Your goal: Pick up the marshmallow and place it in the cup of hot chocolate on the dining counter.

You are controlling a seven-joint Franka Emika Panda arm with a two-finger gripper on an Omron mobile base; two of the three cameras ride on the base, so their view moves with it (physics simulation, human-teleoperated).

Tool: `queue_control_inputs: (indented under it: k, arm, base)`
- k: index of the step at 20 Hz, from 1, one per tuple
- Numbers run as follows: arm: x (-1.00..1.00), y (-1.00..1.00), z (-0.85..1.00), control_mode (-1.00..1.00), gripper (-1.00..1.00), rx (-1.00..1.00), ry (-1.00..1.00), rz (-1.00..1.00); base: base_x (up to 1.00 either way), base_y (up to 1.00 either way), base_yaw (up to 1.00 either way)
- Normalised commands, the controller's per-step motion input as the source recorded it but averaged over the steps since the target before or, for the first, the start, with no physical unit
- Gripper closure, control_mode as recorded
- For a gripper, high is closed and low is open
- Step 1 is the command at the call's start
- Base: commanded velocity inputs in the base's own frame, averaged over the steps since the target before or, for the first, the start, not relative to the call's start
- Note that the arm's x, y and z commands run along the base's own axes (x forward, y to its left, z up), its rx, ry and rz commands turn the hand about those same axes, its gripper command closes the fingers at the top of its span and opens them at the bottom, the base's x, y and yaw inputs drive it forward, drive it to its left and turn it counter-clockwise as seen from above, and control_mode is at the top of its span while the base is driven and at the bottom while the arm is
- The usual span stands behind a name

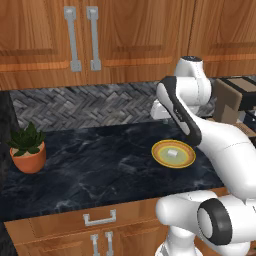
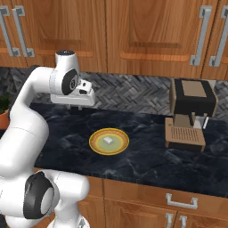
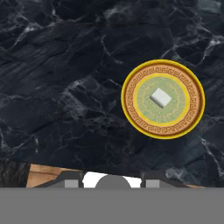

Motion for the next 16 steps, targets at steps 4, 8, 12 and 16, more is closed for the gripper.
queue_control_inputs:
  k: [4,8,12,16]
  arm:
    - [0.0,0.0,-0.18,-1.0,-1.0,0.0,0.0,0.0]
    - [0.0,-0.13,-0.23,-1.0,-1.0,-0.04,0.03,0.05]
    - [0.0,-0.29,-0.39,-1.0,-1.0,-0.01,0.01,0.13]
    - [0.01,-0.43,-0.57,-1.0,-1.0,0.0,0.0,0.2]
  base:
    - [0.0,0.0,0.0]
    - [0.0,0.0,0.0]
    - [0.0,0.0,0.0]
    - [0.0,0.0,0.0]
